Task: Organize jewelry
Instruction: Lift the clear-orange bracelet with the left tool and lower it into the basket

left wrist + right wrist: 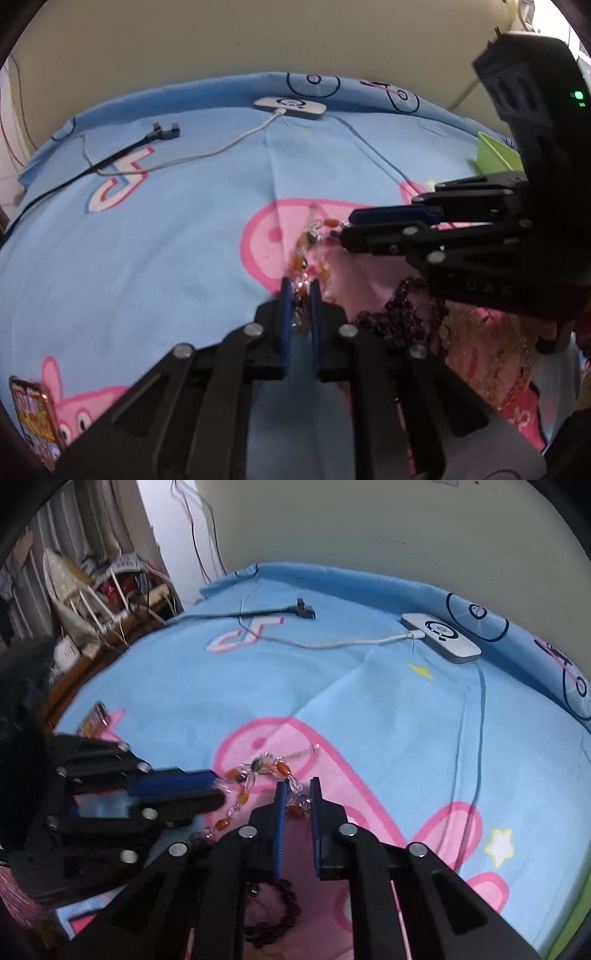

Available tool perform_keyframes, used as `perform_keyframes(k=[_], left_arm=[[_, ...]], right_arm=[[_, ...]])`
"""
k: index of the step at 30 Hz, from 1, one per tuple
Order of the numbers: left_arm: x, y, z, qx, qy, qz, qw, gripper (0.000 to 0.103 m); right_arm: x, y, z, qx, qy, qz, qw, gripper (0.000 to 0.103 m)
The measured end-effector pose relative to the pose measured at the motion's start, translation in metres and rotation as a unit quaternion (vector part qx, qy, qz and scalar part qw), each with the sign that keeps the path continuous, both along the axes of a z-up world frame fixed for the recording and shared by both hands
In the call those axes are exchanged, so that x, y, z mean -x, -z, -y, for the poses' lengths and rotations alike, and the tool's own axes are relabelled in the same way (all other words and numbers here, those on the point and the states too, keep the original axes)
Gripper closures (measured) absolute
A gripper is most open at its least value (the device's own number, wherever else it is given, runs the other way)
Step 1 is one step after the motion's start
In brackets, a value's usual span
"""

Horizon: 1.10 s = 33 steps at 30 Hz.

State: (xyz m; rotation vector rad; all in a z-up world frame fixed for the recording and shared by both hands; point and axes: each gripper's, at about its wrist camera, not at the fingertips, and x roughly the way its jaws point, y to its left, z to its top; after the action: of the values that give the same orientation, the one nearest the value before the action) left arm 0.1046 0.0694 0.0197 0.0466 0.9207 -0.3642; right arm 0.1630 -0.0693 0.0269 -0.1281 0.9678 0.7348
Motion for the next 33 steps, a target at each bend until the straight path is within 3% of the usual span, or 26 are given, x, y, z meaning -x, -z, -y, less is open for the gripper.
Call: perform_keyframes(k=[3, 6, 14, 25, 30, 33], left_arm=[[0.004, -0.017, -0.012, 0.048, -0.012, 0.002, 0.9988, 0.099], [0.02, -0.051, -0.016, 0.085, -0.008, 0.033, 0.9958, 0.099], [0.034, -0.131, 0.025, 0.114, 0.042, 0.098, 0.9878, 0.099], [0.019, -0.194, 0.154, 0.108, 0.148, 0.143, 0.9726, 0.099], [0.001, -0.205, 0.217, 0.111, 0.182, 0.135, 0.9676, 0.099], [-0.006, -0.2, 0.247, 0.109, 0.199, 0.122, 0.9662, 0.099]], right_arm=[[0.001, -0.024, 0.013, -0.058, 0.017, -0.003, 0.998, 0.103], [0.006, -0.053, 0.024, -0.096, 0.023, 0.011, 0.995, 0.103], [0.026, -0.151, 0.074, -0.18, 0.046, 0.095, 0.978, 0.103], [0.036, -0.23, 0.172, -0.174, 0.128, 0.196, 0.956, 0.103], [0.038, -0.244, 0.216, -0.155, 0.168, 0.221, 0.948, 0.103], [0.038, -0.236, 0.236, -0.146, 0.186, 0.221, 0.946, 0.103]])
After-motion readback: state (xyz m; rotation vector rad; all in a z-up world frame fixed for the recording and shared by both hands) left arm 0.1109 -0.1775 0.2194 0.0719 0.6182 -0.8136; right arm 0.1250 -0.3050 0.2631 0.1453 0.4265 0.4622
